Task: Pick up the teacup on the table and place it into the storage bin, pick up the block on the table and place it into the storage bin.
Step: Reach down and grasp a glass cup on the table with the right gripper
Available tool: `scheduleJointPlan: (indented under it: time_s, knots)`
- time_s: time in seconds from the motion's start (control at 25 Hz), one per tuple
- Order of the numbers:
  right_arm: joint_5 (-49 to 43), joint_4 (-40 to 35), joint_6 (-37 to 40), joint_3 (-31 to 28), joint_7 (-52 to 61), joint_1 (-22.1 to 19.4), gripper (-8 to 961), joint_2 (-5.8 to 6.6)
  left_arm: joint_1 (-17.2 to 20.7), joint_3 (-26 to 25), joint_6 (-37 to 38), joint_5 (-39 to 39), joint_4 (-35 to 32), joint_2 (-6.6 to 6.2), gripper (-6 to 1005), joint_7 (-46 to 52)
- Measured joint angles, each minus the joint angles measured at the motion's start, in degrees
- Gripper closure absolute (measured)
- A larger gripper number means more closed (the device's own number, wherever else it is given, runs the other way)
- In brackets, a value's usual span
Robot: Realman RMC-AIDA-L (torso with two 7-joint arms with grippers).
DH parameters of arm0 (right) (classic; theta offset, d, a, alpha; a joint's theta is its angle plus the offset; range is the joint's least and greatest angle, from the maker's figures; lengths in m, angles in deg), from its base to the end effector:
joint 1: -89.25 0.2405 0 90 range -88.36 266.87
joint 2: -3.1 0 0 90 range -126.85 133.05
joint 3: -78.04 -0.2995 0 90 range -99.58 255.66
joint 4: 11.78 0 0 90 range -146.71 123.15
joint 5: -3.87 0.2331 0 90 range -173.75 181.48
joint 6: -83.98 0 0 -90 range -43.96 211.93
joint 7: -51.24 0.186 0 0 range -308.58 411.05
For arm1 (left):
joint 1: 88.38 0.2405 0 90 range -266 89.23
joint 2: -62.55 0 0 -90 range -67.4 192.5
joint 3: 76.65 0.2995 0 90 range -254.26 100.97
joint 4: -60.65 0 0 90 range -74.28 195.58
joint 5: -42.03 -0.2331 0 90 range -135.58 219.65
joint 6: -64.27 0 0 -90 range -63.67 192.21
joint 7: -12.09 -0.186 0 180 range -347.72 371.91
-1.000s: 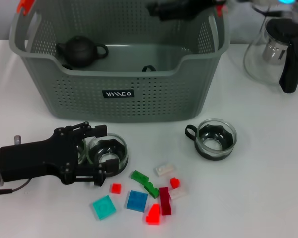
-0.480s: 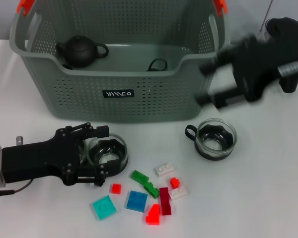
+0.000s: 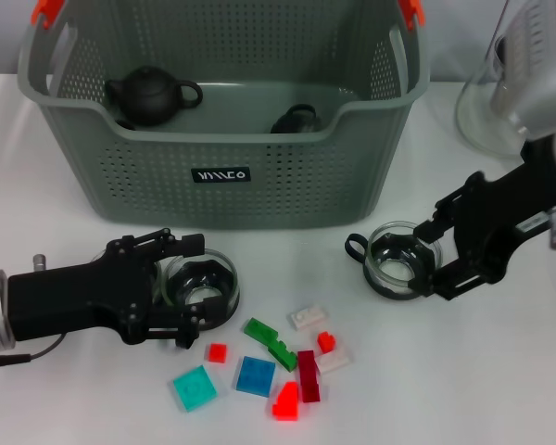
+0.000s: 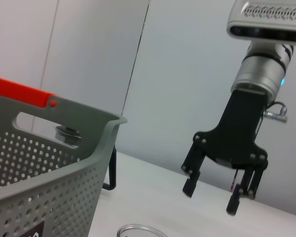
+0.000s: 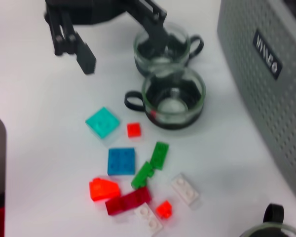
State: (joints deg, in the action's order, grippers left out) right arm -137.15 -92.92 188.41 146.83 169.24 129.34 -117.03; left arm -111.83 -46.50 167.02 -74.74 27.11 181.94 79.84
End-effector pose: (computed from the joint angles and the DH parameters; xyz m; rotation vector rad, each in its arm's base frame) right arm 0.1666 0.3924 -0.0341 -2.9970 0.2827 -0.4079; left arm -0.3183 0.3115 -0.0494 -2.7176 -0.5711 -0.9310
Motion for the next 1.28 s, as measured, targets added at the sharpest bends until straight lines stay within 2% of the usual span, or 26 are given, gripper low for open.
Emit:
scheduleJointPlan:
  time_s: [0.36,0.88,1.28]
  knots:
    - [-4.19,8.47,-10.35,10.37,3.05,1.97,279,-0.14,-0.29,0.05,-0.73,-0.02,1.02,-0.02,83,-0.34]
    - [-7.11,19.75,-19.96,14.96,4.21,5.39,279,-0.19,-0.18,0.00,-0.86,0.06,1.10,-0.05,83,-0.34]
    - [-7.17,25.05,-24.18,18.19,4.95,6.66,279,-0.19,-0.15,0.00,-1.09,-0.06,1.20,0.04,84,-0.34]
